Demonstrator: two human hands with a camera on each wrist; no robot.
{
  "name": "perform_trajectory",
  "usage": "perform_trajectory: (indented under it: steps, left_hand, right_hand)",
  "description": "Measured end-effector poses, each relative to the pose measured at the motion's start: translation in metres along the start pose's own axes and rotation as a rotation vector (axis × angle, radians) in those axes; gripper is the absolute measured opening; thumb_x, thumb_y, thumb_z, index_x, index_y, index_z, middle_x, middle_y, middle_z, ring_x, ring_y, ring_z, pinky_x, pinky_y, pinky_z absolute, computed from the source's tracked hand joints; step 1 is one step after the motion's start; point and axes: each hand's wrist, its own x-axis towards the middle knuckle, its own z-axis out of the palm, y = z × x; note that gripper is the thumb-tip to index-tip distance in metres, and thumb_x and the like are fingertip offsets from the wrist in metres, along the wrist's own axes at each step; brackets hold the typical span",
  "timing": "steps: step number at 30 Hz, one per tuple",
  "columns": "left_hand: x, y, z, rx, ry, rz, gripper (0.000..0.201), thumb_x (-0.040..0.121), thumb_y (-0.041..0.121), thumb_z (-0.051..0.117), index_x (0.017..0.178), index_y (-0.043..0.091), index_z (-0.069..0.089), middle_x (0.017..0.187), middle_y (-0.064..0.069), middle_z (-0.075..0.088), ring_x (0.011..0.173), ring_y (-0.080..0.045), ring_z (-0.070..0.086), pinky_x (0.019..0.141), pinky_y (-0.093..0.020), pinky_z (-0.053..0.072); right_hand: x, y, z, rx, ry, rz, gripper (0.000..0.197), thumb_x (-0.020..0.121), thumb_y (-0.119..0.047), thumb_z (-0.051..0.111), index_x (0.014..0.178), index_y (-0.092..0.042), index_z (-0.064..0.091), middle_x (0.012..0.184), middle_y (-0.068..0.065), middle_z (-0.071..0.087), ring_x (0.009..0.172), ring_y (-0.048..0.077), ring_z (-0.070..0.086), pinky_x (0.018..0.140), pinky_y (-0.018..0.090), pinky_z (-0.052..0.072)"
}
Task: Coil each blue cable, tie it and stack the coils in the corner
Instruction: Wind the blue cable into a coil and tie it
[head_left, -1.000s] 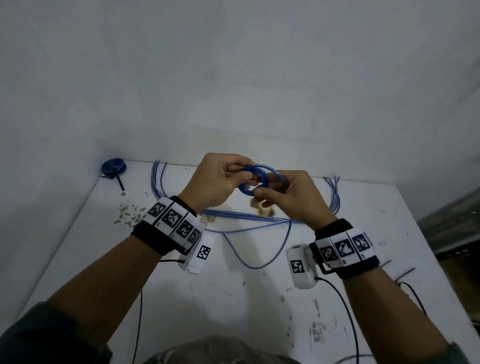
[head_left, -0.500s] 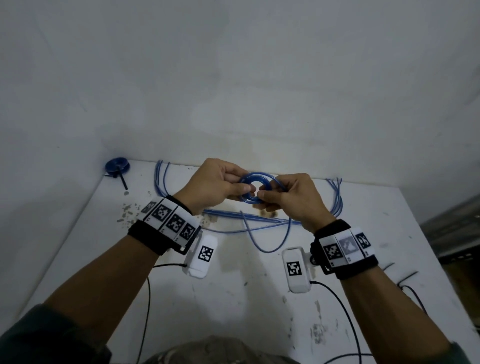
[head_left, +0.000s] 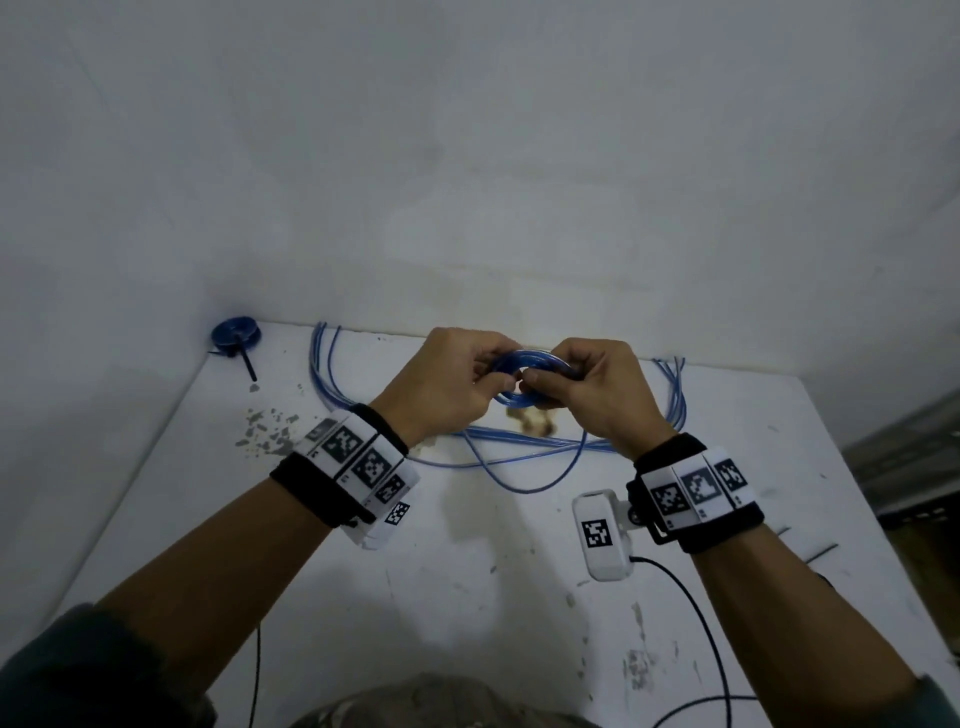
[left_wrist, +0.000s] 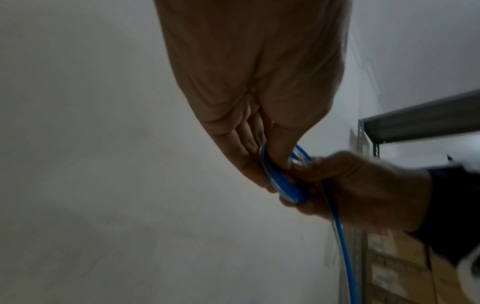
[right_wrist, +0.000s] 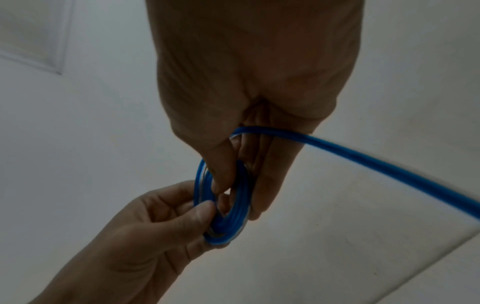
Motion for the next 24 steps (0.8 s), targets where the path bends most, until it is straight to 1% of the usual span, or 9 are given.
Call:
perform_trajectory:
  steps: [2, 4, 6, 8, 10, 13, 19, 22, 24]
  left_hand:
    - [-0.002, -0.001, 0.005, 0.011, 0.059, 0.025, 0.03, 0.085, -0.002, 0.069, 0.113, 0.008, 0.071, 0.097, -0.003, 0.074, 0.083, -0.006, 0.069, 0.08, -0.016, 0.055]
    - [-0.001, -0.003, 0.007, -0.027, 0.094, -0.043, 0.031, 0.085, -0.001, 0.07, 0.116, 0.007, 0.07, 0.1, -0.004, 0.074, 0.082, -0.004, 0.069, 0.08, -0.013, 0.053]
    - [0.0, -0.004, 0.005, -0.02, 0.055, -0.114, 0.035, 0.085, 0.002, 0.072, 0.119, 0.007, 0.068, 0.104, -0.005, 0.074, 0.082, -0.001, 0.069, 0.08, -0.012, 0.053]
    - [0.002, -0.003, 0.001, 0.001, -0.044, -0.154, 0.038, 0.085, 0.003, 0.073, 0.122, 0.007, 0.065, 0.101, -0.004, 0.075, 0.079, 0.001, 0.07, 0.078, -0.014, 0.054]
    - [0.002, 0.0, -0.001, 0.003, -0.123, -0.173, 0.041, 0.083, 0.004, 0.074, 0.123, 0.009, 0.064, 0.094, 0.0, 0.077, 0.079, 0.0, 0.071, 0.08, -0.02, 0.056]
    - [0.002, 0.003, 0.0, -0.018, -0.159, -0.221, 0.044, 0.081, 0.007, 0.077, 0.123, 0.01, 0.063, 0.092, 0.003, 0.077, 0.083, -0.004, 0.072, 0.087, -0.029, 0.057]
    - [-0.004, 0.001, -0.002, -0.114, 0.008, -0.221, 0.026, 0.08, 0.008, 0.078, 0.104, 0.011, 0.071, 0.086, 0.001, 0.076, 0.079, -0.008, 0.073, 0.086, -0.034, 0.059]
    - [-0.006, -0.001, -0.004, -0.207, 0.085, -0.219, 0.024, 0.078, 0.003, 0.079, 0.099, 0.012, 0.071, 0.081, -0.001, 0.077, 0.078, -0.013, 0.074, 0.085, -0.037, 0.059]
    - [-0.004, -0.003, -0.005, -0.286, 0.158, -0.199, 0.024, 0.076, 0.0, 0.08, 0.096, 0.011, 0.072, 0.08, -0.004, 0.077, 0.078, -0.019, 0.075, 0.084, -0.039, 0.06]
  right_hand:
    - [-0.002, 0.0, 0.002, 0.026, 0.015, 0.002, 0.011, 0.082, -0.005, 0.077, 0.078, 0.001, 0.07, 0.073, 0.019, 0.073, 0.073, 0.041, 0.072, 0.072, 0.06, 0.058]
    - [-0.003, -0.001, 0.002, 0.048, -0.01, 0.037, 0.009, 0.082, -0.008, 0.078, 0.083, -0.001, 0.072, 0.077, 0.018, 0.074, 0.077, 0.038, 0.073, 0.076, 0.057, 0.059]
    - [-0.004, -0.001, -0.002, 0.014, -0.082, 0.06, 0.023, 0.079, -0.018, 0.082, 0.097, -0.005, 0.074, 0.083, 0.014, 0.076, 0.081, 0.032, 0.074, 0.079, 0.051, 0.06]
    - [-0.003, -0.002, -0.007, -0.09, -0.138, -0.013, 0.04, 0.075, -0.03, 0.082, 0.11, -0.014, 0.072, 0.091, 0.005, 0.077, 0.085, 0.021, 0.075, 0.078, 0.039, 0.061]
    - [0.001, -0.007, -0.011, -0.218, -0.179, -0.133, 0.027, 0.081, -0.028, 0.079, 0.105, -0.017, 0.076, 0.093, -0.002, 0.077, 0.08, 0.011, 0.073, 0.07, 0.026, 0.058]
    - [0.01, -0.014, -0.019, -0.354, -0.185, -0.219, 0.004, 0.085, -0.02, 0.076, 0.088, -0.019, 0.079, 0.074, -0.008, 0.074, 0.059, 0.003, 0.062, 0.058, 0.014, 0.045]
    - [0.018, -0.009, -0.035, -0.327, -0.096, -0.226, 0.001, 0.084, -0.017, 0.077, 0.083, -0.018, 0.078, 0.078, -0.001, 0.076, 0.076, 0.02, 0.07, 0.073, 0.028, 0.057]
    - [0.01, 0.004, -0.024, -0.158, -0.062, -0.193, 0.003, 0.087, -0.01, 0.073, 0.085, -0.012, 0.075, 0.075, 0.001, 0.073, 0.067, 0.01, 0.067, 0.067, 0.02, 0.052]
    - [0.001, 0.012, -0.011, -0.085, -0.03, -0.195, 0.01, 0.093, -0.009, 0.065, 0.095, -0.006, 0.074, 0.072, -0.002, 0.068, 0.063, 0.001, 0.06, 0.064, 0.013, 0.046]
